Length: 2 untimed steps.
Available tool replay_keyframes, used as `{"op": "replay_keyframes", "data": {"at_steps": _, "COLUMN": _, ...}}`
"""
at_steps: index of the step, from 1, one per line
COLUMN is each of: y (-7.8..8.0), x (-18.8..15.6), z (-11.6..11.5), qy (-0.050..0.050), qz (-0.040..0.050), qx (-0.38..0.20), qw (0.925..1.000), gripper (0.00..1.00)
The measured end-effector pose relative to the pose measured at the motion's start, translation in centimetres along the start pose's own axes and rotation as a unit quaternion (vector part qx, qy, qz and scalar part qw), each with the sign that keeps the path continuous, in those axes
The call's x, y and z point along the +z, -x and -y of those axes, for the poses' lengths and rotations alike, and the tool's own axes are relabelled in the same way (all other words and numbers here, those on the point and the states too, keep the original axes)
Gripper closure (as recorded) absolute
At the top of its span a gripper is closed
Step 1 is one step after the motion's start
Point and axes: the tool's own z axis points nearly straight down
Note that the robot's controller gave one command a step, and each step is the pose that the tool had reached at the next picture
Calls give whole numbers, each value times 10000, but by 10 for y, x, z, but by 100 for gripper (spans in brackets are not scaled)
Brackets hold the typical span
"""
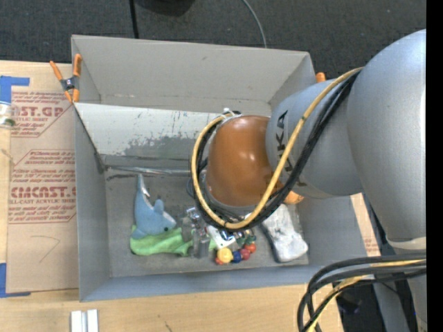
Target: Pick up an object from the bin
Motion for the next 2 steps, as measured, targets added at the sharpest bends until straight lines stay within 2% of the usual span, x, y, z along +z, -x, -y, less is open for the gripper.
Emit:
{"op": "replay_keyframes", "data": {"at_steps": 1, "y": 12, "x": -47, "z": 15, "qy": 3, "qz": 39, "qx": -16, "qw": 10000, "gripper": 100}}
{"op": "replay_keyframes", "data": {"at_steps": 2, "y": 16, "x": -97, "z": 17, "qy": -2, "qz": 18, "qx": -43, "qw": 10000, "gripper": 100}}
